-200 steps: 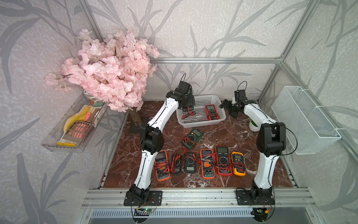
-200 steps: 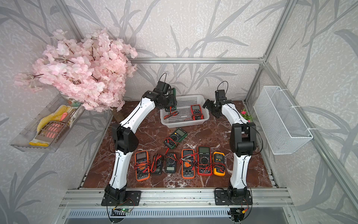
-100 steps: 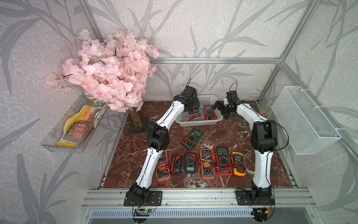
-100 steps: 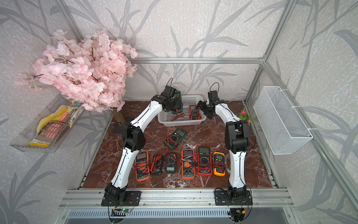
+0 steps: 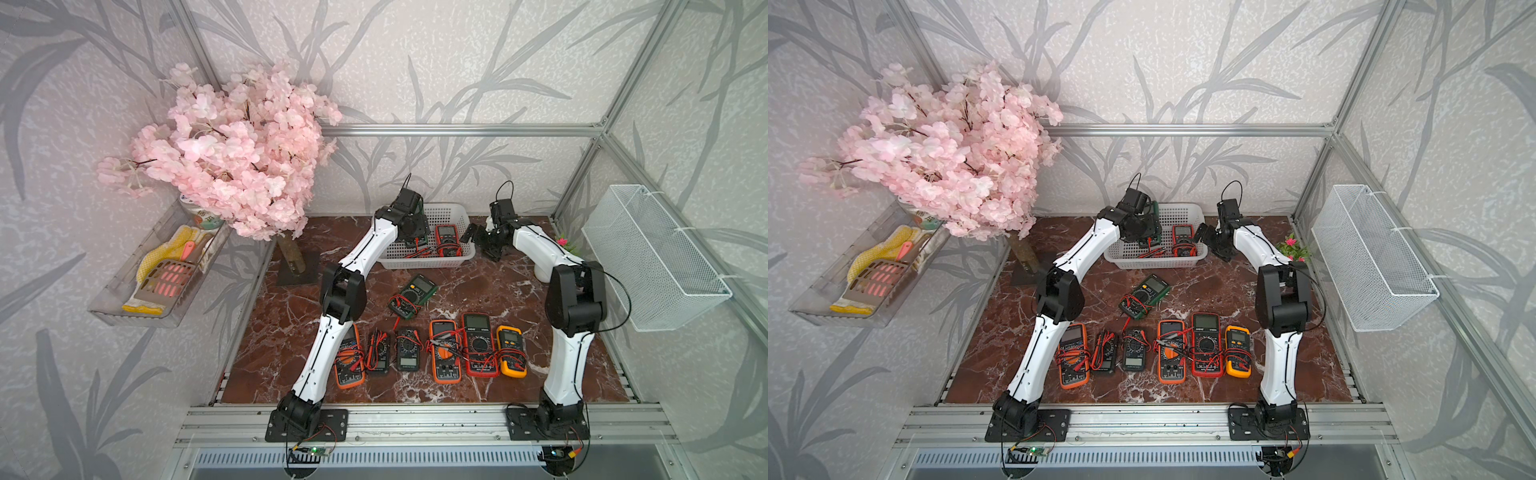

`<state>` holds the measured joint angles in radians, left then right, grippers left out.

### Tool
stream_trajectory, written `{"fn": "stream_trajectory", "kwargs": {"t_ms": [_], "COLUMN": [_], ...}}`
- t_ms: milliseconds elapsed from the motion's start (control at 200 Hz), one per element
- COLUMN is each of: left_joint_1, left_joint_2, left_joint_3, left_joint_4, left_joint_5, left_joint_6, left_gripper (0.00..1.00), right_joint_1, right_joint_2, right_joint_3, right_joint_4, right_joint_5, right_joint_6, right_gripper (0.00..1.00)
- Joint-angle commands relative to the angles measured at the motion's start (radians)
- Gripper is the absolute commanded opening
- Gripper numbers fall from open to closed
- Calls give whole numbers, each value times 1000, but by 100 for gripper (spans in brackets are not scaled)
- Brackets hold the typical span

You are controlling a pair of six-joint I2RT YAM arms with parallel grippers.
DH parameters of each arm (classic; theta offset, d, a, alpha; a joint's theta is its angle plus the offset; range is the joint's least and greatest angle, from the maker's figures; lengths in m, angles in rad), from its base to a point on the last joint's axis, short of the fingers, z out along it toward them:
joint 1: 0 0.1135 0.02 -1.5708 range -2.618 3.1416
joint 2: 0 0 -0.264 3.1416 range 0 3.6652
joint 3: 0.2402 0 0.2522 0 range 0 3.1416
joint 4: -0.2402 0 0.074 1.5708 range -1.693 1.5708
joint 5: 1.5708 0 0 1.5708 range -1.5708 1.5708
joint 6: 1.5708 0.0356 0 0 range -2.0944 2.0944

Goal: Put the multimeter into the basket
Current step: Place the multimeter in the basket.

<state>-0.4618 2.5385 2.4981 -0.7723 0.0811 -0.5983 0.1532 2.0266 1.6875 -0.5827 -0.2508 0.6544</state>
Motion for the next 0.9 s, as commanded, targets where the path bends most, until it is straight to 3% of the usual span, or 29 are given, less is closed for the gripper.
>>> {"fn": "stream_trajectory", "kwargs": {"t_ms": [0,355,670,755,895], "left_joint_1": [-8,-23,-41,-45,-46], "left_joint_2": [23,82,124,131,132], "left_joint_3": [55,78,79,76,75], "left_joint_4": [41,63,73,66,63], "left_joint_5": [10,22,35,36,40], "left_joint_6": [28,52,42,42,41], "left_gripper": [43,46,53,65,99], "right_joint_1": [-4,38,79,83,87], "right_joint_2": [-127,-420,-528,-548,-576], "right_joint_3": [-42,-279,-349,-355,-362], "right_joint_4": [-35,-42,-81,-85,-90], "right_joint_5": [34,-25,-15,-12,-9], "right_joint_6": [-41,-33,-24,-22,-19], "right_gripper": [99,99,99,99,99]}}
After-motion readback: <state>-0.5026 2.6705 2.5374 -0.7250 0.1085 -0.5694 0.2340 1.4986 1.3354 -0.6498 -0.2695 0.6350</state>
